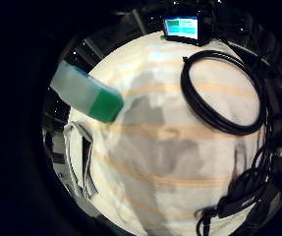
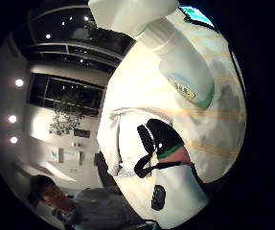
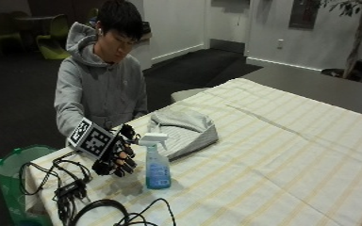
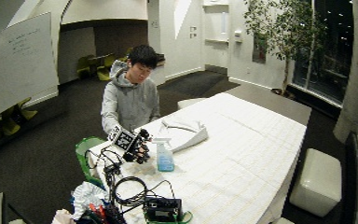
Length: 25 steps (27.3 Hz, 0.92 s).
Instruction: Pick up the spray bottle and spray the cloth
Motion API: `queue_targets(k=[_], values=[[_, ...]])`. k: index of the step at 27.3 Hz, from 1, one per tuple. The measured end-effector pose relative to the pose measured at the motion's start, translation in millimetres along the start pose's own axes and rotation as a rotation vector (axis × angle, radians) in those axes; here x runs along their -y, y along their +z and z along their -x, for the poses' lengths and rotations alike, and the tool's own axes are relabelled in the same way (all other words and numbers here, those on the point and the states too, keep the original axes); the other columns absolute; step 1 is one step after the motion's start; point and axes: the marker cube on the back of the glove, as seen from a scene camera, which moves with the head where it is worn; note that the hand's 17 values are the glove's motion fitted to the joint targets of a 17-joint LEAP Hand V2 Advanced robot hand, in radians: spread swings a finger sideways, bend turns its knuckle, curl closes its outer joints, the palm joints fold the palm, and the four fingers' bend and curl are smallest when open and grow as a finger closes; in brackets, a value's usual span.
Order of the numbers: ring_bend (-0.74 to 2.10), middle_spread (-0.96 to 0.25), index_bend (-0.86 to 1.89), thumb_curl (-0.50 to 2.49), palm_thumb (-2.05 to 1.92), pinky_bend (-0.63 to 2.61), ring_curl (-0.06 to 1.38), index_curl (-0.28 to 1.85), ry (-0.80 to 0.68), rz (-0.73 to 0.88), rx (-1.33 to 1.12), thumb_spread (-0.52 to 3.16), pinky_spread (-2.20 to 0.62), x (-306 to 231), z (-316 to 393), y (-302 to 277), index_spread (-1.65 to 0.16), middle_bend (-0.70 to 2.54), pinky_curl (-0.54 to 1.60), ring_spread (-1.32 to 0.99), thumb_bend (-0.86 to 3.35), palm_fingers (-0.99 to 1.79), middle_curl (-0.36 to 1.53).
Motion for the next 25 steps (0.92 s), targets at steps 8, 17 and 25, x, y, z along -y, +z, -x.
queue_targets(k=[8,17,25], values=[[0.42,0.04,0.12,0.34,0.71,0.53,0.29,0.18,0.009,0.004,0.089,0.96,0.22,7.2,-0.4,6.3,-0.25,0.29,0.35,0.03,-0.02,0.06,0.35],[0.4,0.05,0.1,0.35,0.73,0.53,0.28,0.17,0.063,0.024,0.29,0.94,0.22,20.4,3.3,27.4,-0.28,0.32,0.35,0.03,-0.02,0.0,0.36],[0.41,0.05,0.11,0.36,0.75,0.53,0.29,0.17,0.057,0.002,0.384,0.93,0.22,28.0,7.1,38.2,-0.29,0.32,0.35,0.03,-0.02,0.01,0.36]])
